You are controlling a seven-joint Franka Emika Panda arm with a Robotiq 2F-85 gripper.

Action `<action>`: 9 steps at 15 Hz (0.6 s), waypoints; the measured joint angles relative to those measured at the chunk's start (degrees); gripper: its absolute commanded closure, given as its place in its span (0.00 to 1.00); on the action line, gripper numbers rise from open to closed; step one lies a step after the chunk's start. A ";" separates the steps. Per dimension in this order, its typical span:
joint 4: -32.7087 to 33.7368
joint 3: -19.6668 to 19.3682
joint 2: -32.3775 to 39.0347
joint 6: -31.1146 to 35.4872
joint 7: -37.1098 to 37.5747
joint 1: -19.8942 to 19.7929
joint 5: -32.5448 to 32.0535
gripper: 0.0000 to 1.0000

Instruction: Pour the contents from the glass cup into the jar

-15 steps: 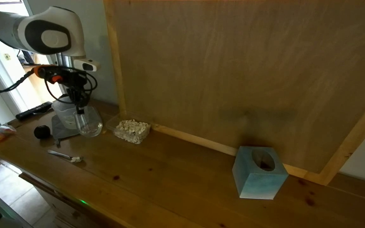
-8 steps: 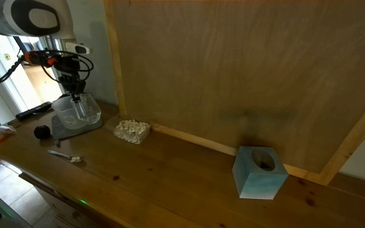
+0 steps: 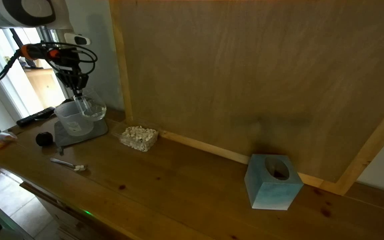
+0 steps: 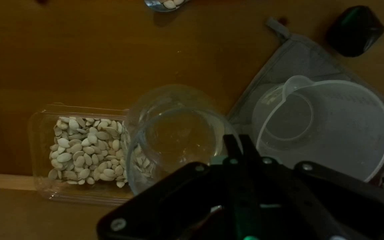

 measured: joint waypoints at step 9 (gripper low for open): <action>0.37 1.52 0.02 0.06 -1.82 2.61 0.01 0.99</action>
